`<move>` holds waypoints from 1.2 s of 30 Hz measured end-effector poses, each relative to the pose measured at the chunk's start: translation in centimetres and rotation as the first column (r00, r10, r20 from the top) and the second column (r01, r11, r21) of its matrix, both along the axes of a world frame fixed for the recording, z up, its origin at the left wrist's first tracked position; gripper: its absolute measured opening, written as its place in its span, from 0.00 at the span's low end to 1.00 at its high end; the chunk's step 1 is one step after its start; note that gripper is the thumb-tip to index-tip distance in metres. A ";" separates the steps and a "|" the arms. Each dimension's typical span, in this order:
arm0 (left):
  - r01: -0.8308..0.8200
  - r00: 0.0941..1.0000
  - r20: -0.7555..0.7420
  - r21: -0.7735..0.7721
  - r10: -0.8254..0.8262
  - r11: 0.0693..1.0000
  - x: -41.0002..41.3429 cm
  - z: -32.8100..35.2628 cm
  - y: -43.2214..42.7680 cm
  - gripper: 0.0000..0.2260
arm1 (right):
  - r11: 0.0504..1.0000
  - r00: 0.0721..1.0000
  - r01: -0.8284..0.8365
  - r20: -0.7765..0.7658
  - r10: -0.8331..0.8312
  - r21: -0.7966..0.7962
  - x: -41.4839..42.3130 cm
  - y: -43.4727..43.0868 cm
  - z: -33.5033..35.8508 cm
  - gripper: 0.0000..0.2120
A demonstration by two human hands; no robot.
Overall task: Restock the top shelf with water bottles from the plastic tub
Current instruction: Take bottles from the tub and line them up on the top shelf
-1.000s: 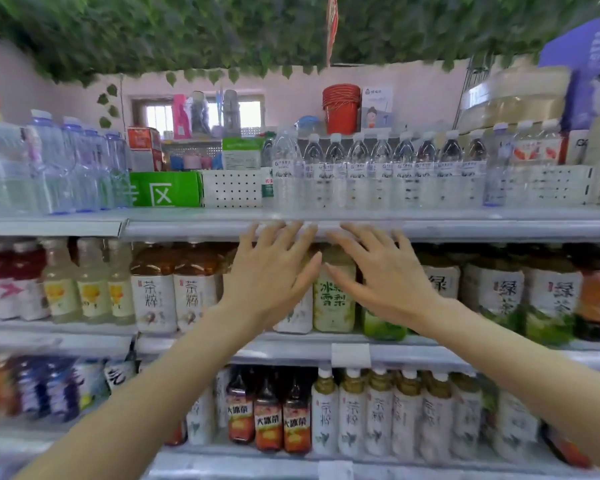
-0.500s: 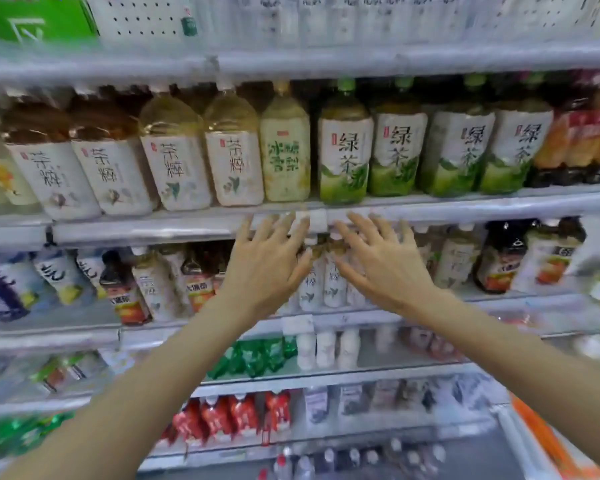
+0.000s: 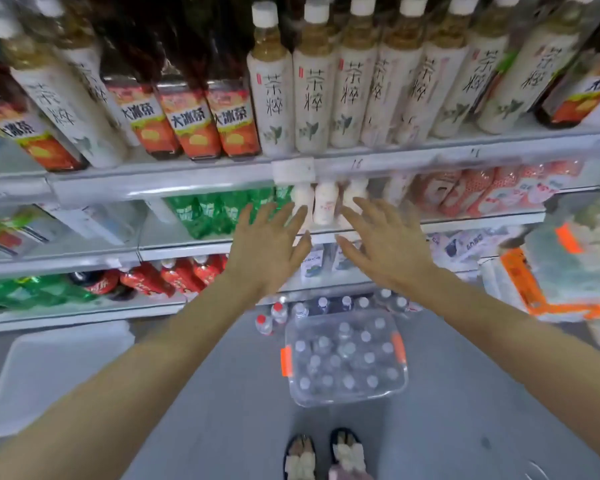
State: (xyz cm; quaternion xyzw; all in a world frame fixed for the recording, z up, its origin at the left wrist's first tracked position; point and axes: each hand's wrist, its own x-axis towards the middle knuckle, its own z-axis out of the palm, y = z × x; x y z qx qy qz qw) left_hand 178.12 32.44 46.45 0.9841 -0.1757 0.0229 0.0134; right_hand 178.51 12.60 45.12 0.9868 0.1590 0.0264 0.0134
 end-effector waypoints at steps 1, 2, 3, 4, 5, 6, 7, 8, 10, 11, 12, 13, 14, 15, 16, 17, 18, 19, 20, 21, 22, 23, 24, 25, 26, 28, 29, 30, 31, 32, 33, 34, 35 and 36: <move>0.003 1.000 -0.017 -0.006 -0.003 1.000 -0.4 -1.7 0.1 0.28 | 1.000 1.000 0.001 -0.009 -0.001 -0.004 -0.3 0.0 -1.6 0.28; 0.006 1.000 -0.021 -0.012 -0.006 1.000 -1.0 -3.4 0.2 0.27 | 1.000 1.000 -0.001 -0.029 0.001 -0.010 -0.7 0.0 -3.0 0.28; 0.010 1.000 -0.020 -0.013 -0.010 1.000 -1.6 -5.2 0.3 0.25 | 1.000 0.999 -0.010 -0.041 0.009 -0.007 -1.1 -0.1 -4.6 0.27; 0.015 1.000 -0.020 -0.013 -0.015 1.000 -2.2 -7.0 0.4 0.24 | 1.000 0.998 -0.012 -0.069 0.011 -0.008 -1.6 -0.2 -6.2 0.27; 0.022 0.999 -0.023 -0.012 -0.022 1.000 -2.8 -8.8 0.5 0.23 | 1.000 0.996 -0.016 -0.086 0.015 -0.010 -2.1 -0.4 -7.9 0.26; 0.028 0.999 -0.035 -0.011 -0.028 1.000 -3.4 -10.5 0.6 0.22 | 1.000 0.995 -0.017 -0.103 0.015 -0.022 -2.7 -0.5 -9.5 0.26; 0.031 0.998 -0.053 -0.012 -0.032 0.999 -4.0 -12.1 0.7 0.22 | 0.999 0.994 -0.018 -0.107 0.015 -0.027 -3.2 -0.7 -11.2 0.26; 0.033 0.996 -0.083 -0.017 -0.035 0.999 -4.6 -13.8 0.8 0.22 | 0.999 0.990 -0.014 -0.138 0.010 -0.034 -3.7 -0.9 -12.7 0.26; 0.038 0.986 -0.160 -0.040 -0.044 0.998 -5.9 -16.8 0.7 0.22 | 0.998 0.980 -0.012 -0.198 0.001 -0.056 -4.9 -1.1 -15.6 0.27; 0.037 0.981 -0.190 -0.051 -0.046 0.998 -6.6 -18.3 0.6 0.22 | 0.998 0.978 -0.018 -0.207 0.004 -0.066 -5.4 -1.3 -17.3 0.27; 0.034 0.976 -0.215 -0.059 -0.046 0.998 -7.2 -19.7 0.5 0.22 | 0.997 0.974 -0.023 -0.227 0.004 -0.079 -5.9 -1.5 -18.7 0.27; 0.031 0.969 -0.241 -0.061 -0.045 0.998 -7.8 -21.2 0.3 0.22 | 0.996 0.967 -0.026 -0.256 0.003 -0.086 -6.5 -1.7 -20.3 0.27; 0.028 0.962 -0.268 -0.056 -0.042 0.998 -8.3 -22.7 0.2 0.22 | 0.995 0.957 -0.027 -0.291 -0.002 -0.095 -6.9 -2.0 -21.8 0.28; 0.027 0.956 -0.291 -0.049 -0.040 0.998 -8.8 -24.2 0.0 0.22 | 0.994 0.952 -0.032 -0.306 0.000 -0.101 -7.4 -2.2 -23.5 0.28; 0.027 0.950 -0.310 -0.043 -0.039 0.999 -9.3 -25.8 -0.1 0.22 | 0.992 0.947 -0.039 -0.322 -0.001 -0.117 -7.9 -2.5 -25.0 0.29; 0.027 0.944 -0.326 -0.043 -0.039 0.999 -9.8 -27.2 -0.3 0.22 | 0.990 0.939 -0.050 -0.343 0.001 -0.134 -8.4 -2.6 -26.5 0.29; 0.028 0.939 -0.342 -0.045 -0.042 0.999 -10.2 -28.7 -0.5 0.22 | 0.987 0.927 -0.067 -0.376 0.006 -0.149 -8.8 -2.7 -28.0 0.29; 0.033 0.934 -0.355 -0.045 -0.047 0.998 -10.6 -30.1 -0.7 0.22 | 0.984 0.918 -0.088 -0.396 0.018 -0.157 -9.2 -2.9 -29.4 0.30; 0.039 0.928 -0.369 -0.042 -0.052 0.998 -10.9 -31.5 -0.9 0.22 | 0.981 0.911 -0.106 -0.412 0.031 -0.161 -9.6 -3.1 -30.9 0.30; 0.045 0.922 -0.383 -0.036 -0.055 0.998 -11.2 -32.8 -1.1 0.22 | 0.979 0.905 -0.122 -0.422 0.044 -0.161 -9.9 -3.2 -32.2 0.30; 0.050 0.917 -0.394 -0.026 -0.056 0.998 -11.5 -34.1 -1.2 0.22 | 0.977 0.898 -0.138 -0.437 0.055 -0.161 -10.1 -3.3 -33.5 0.30; 0.053 0.915 -0.399 -0.017 -0.056 0.998 -11.7 -35.5 -1.4 0.22 | 0.976 0.889 -0.153 -0.452 0.066 -0.157 -10.2 -3.3 -34.9 0.31; 0.055 0.913 -0.405 -0.010 -0.054 0.998 -11.8 -36.9 -1.5 0.22 | 0.976 0.881 -0.161 -0.468 0.074 -0.149 -10.3 -3.4 -36.3 0.31; 0.056 0.911 -0.410 -0.004 -0.052 0.998 -11.8 -38.3 -1.5 0.23 | 0.975 0.874 -0.165 -0.480 0.076 -0.146 -10.4 -3.4 -37.5 0.31; 0.051 0.909 -0.414 0.004 -0.045 0.999 -11.8 -39.6 -1.5 0.23 | 0.975 0.870 -0.168 -0.487 0.078 -0.144 -10.4 -3.4 -38.7 0.32; 0.032 0.907 -0.421 0.018 -0.021 0.999 -11.5 -42.2 -1.5 0.22 | 0.976 0.864 -0.171 -0.496 0.082 -0.136 -10.2 -3.4 -41.2 0.32; 0.021 0.902 -0.432 0.025 -0.008 0.999 -11.3 -43.5 -1.4 0.22 | 0.977 0.861 -0.167 -0.502 0.080 -0.130 -10.2 -3.4 -42.5 0.32; 0.014 0.898 -0.440 0.034 0.003 0.999 -11.0 -44.8 -1.4 0.22 | 0.980 0.859 -0.159 -0.506 0.076 -0.123 -10.1 -3.4 -43.8 0.32; 0.011 0.896 -0.443 0.045 0.010 0.999 -10.7 -46.0 -1.4 0.22 | 0.982 0.858 -0.149 -0.508 0.070 -0.115 -10.0 -3.5 -45.2 0.32; 0.009 0.892 -0.452 0.054 0.016 0.999 -10.4 -47.3 -1.4 0.22 | 0.985 0.860 -0.139 -0.506 0.069 -0.102 -9.9 -3.5 -46.5 0.31; 0.008 0.888 -0.459 0.059 0.020 0.998 -10.1 -48.5 -1.4 0.23 | 0.988 0.858 -0.132 -0.508 0.071 -0.085 -9.8 -3.4 -47.7 0.31; 0.006 0.887 -0.460 0.060 0.022 0.998 -9.8 -49.6 -1.5 0.23 | 0.989 0.858 -0.131 -0.507 0.080 -0.066 -9.7 -3.4 -49.0 0.31; 0.001 0.890 -0.456 0.050 0.022 0.999 -9.5 -50.8 -1.6 0.23 | 0.989 0.861 -0.137 -0.500 0.093 -0.053 -9.5 -3.3 -50.1 0.31; -0.009 0.889 -0.457 0.035 0.024 0.999 -9.1 -51.8 -1.7 0.24 | 0.988 0.865 -0.147 -0.490 0.107 -0.043 -9.3 -3.1 -51.2 0.31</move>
